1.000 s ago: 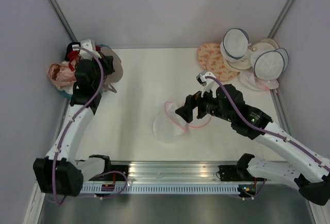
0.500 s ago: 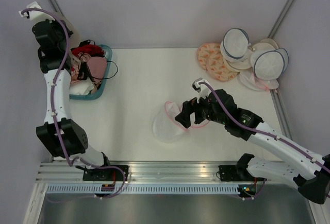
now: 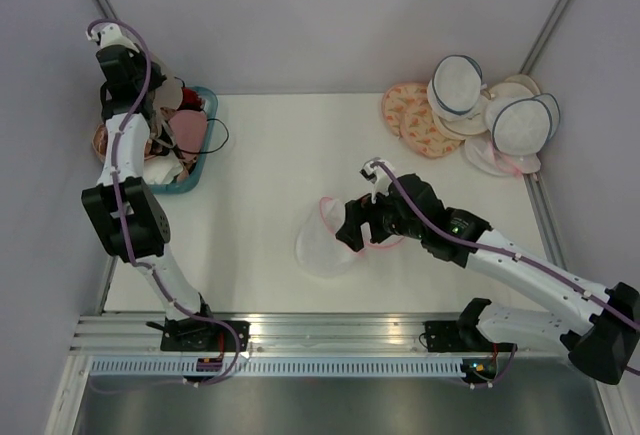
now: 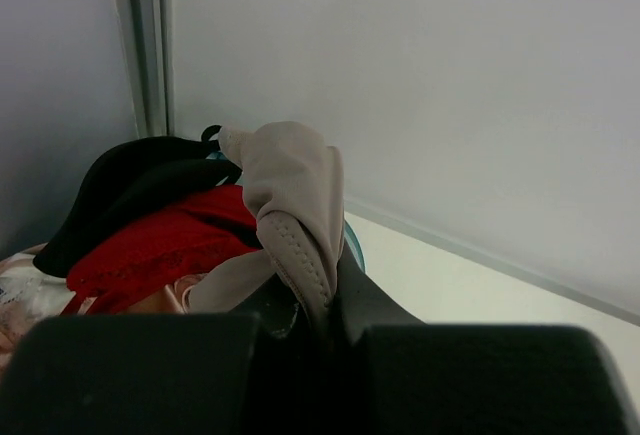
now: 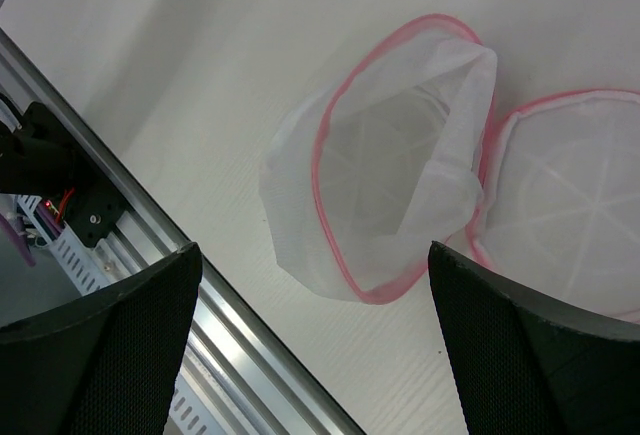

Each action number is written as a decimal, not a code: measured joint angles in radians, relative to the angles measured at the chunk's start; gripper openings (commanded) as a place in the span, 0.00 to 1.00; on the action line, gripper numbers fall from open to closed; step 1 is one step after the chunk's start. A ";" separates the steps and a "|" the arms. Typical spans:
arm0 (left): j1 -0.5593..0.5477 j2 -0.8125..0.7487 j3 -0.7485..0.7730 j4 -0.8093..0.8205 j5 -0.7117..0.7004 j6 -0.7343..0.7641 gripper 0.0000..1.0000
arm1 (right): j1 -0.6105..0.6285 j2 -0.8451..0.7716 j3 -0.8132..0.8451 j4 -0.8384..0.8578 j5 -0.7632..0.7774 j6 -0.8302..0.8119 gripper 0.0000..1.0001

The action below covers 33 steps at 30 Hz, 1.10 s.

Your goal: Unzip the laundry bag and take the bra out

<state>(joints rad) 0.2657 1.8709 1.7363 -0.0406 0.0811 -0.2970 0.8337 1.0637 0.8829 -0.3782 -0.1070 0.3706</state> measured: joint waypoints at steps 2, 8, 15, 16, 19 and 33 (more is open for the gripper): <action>0.000 0.023 0.016 0.002 0.008 0.000 0.02 | 0.000 0.018 0.000 0.001 0.000 0.000 0.98; 0.000 0.055 0.009 0.103 0.008 0.004 0.02 | -0.001 0.076 0.000 -0.004 0.002 -0.004 0.98; -0.008 0.043 -0.142 0.310 -0.050 0.028 0.02 | -0.012 0.129 0.000 -0.001 0.002 -0.008 0.98; -0.008 0.041 -0.176 0.330 -0.062 0.028 0.02 | -0.013 0.140 0.000 0.001 -0.001 -0.008 0.98; 0.003 0.051 -0.235 0.352 -0.081 0.019 0.02 | -0.019 0.174 0.002 0.004 -0.010 -0.008 0.98; 0.210 0.180 -0.253 0.377 -0.043 -0.214 0.86 | -0.021 0.188 0.004 -0.004 -0.014 -0.008 0.98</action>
<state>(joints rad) 0.4755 2.0506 1.4834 0.3363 0.0383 -0.5114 0.8131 1.2518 0.8867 -0.3820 -0.1207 0.3622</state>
